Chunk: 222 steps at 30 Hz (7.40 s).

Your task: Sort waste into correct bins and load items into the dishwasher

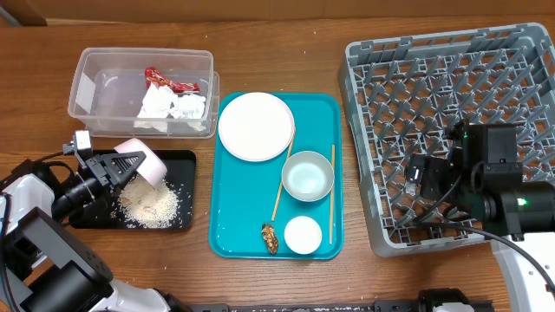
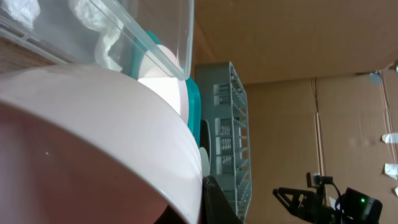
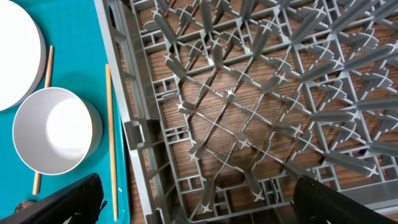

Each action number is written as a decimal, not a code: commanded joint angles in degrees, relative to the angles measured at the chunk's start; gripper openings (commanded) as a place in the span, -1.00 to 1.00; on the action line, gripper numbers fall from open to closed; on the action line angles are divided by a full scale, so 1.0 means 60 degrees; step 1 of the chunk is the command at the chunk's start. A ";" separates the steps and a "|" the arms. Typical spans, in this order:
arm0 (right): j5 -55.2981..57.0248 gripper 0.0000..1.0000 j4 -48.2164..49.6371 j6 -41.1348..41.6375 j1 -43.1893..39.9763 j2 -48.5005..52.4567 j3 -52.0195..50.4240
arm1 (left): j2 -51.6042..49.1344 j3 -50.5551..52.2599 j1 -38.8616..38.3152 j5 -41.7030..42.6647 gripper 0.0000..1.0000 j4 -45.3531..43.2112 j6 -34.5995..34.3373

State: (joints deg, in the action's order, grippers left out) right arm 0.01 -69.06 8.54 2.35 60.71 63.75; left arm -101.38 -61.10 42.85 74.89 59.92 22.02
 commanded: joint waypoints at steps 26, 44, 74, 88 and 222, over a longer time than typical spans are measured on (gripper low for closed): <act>-0.0011 0.99 0.0022 -0.0066 0.0029 -0.0040 0.0255 | 0.3730 -0.0634 -0.5402 -0.6040 -0.92 0.0426 -0.2710; -0.0011 1.00 -0.0011 -0.0066 0.0025 -0.0040 0.0251 | 0.1217 -0.0630 -1.1584 -1.0630 -0.92 -0.1475 -0.5253; -0.4375 0.92 -0.0550 -0.0211 0.1366 0.0361 0.0080 | 0.3344 -0.3049 -0.9041 -1.1377 0.36 0.1523 -0.6459; -0.3654 0.39 -0.0117 0.1115 0.4663 0.3275 0.0080 | 0.3614 -0.3013 -0.8072 -1.1526 0.49 0.2255 -0.6459; -0.0106 0.42 -0.1268 0.1512 0.0550 0.1698 0.1450 | -0.1009 -0.4885 -1.2061 -0.8721 -0.92 0.3803 -0.3796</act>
State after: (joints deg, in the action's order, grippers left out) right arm -5.85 -76.69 17.96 5.98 71.57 71.26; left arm -107.42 -84.38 -32.05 15.84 79.33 -8.73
